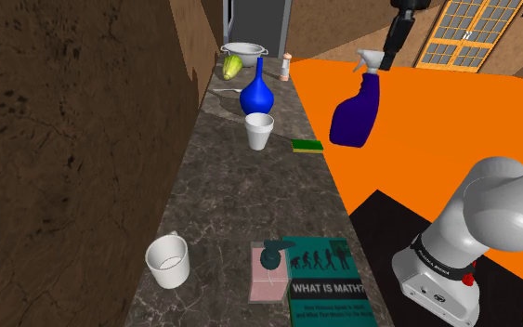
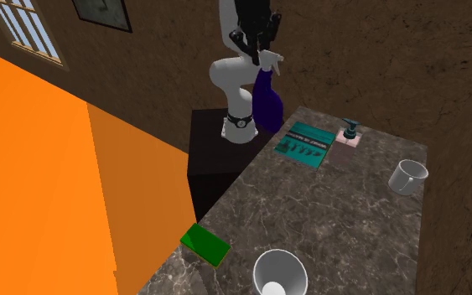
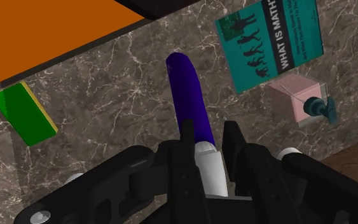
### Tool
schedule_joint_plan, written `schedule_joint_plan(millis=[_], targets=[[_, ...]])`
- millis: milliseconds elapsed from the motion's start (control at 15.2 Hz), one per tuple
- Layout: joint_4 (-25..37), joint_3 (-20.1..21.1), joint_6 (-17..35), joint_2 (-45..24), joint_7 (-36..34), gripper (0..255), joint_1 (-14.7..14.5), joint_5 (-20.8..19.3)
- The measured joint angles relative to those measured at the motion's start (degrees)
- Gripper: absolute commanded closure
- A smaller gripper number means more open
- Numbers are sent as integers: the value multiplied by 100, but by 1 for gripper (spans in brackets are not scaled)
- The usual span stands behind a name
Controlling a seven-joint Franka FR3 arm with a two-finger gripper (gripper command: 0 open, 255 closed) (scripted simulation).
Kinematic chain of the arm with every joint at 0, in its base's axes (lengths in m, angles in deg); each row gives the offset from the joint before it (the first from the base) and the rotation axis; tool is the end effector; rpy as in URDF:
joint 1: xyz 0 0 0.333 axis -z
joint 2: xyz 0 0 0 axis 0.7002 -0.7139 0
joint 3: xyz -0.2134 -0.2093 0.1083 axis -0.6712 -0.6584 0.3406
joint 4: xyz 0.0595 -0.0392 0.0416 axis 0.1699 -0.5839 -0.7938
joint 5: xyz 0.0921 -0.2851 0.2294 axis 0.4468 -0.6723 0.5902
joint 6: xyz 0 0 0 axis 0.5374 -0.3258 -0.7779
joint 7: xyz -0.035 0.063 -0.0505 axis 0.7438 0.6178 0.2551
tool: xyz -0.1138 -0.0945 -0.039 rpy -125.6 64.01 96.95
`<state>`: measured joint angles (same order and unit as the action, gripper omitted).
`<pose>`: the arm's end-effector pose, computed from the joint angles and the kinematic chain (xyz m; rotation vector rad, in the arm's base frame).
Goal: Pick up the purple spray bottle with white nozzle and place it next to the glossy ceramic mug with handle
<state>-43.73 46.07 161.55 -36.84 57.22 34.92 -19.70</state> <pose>0.3209 -0.0143 0.6253 -2.8298 -0.6722 0.0648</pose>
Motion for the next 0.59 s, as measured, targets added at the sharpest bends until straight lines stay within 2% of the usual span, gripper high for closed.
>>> schedule_joint_plan(millis=[594], targets=[[1049,-41,-679,-368,-77,255,-58,70]])
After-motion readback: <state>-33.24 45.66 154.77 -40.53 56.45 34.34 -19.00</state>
